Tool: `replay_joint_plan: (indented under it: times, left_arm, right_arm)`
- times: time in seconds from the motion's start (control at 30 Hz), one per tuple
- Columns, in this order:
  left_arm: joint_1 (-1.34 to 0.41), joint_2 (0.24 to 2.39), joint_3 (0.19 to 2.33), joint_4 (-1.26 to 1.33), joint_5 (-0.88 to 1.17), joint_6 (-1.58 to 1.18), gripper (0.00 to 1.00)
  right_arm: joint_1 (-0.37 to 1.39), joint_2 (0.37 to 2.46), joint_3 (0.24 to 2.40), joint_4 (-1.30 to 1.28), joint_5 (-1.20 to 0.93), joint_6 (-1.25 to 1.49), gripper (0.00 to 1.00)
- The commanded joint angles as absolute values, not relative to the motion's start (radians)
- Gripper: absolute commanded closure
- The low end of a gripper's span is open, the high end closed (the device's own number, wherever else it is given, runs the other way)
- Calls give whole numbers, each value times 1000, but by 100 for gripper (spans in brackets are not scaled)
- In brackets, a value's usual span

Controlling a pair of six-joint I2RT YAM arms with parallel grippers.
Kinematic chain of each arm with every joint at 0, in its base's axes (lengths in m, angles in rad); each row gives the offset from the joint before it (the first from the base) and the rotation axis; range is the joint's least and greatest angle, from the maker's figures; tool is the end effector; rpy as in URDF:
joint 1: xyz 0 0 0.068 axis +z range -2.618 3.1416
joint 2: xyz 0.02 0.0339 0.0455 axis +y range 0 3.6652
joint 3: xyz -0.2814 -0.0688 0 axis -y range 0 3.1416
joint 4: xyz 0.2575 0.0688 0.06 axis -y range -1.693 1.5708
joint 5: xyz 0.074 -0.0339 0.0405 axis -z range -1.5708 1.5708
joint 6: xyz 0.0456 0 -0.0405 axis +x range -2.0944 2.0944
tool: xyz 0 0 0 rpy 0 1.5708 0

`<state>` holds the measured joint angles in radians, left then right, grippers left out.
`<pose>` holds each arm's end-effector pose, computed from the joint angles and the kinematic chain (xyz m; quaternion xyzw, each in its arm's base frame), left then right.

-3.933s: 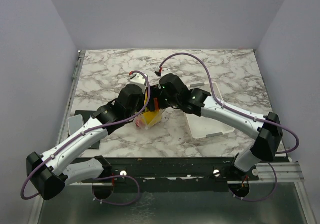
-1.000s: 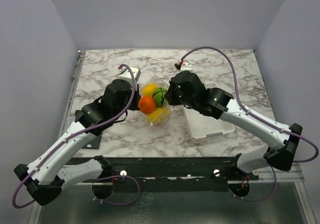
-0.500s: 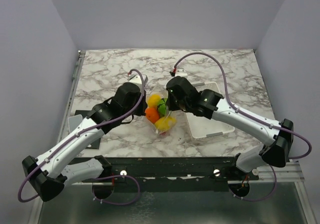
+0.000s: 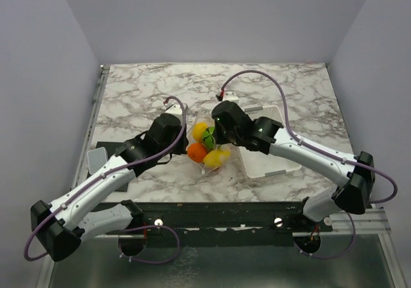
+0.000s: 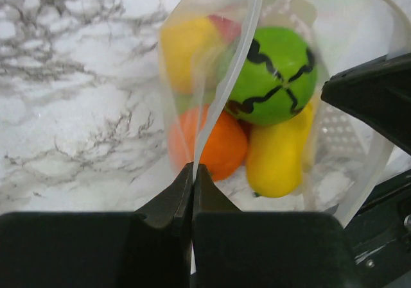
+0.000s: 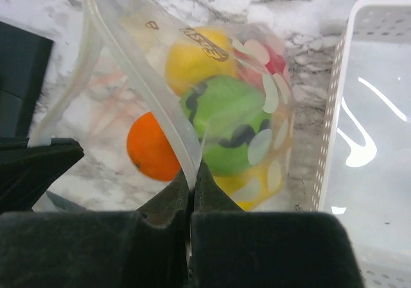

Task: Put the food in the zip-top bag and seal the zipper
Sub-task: Adjust the zipper food storage bag at the center of the board.

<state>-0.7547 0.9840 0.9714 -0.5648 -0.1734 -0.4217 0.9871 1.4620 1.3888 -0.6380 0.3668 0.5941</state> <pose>0.1672 -0.1464 0.3397 0.1045 0.8706 -0.2001 0.4372 0.2004 0.2738 0.3582 -0.1000 0.8914 0.1746 0.4060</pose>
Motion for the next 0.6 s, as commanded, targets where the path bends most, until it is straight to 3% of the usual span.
replay_joint_plan:
  times: [0.0, 0.57]
  left_arm:
    - [-753, 999, 941, -543, -148, -466, 100]
    - [-753, 888, 929, -523, -94, -588, 100]
  right_arm:
    - [987, 1508, 1362, -611, 320, 607, 99]
    - [988, 1504, 1479, -559, 259, 347, 99]
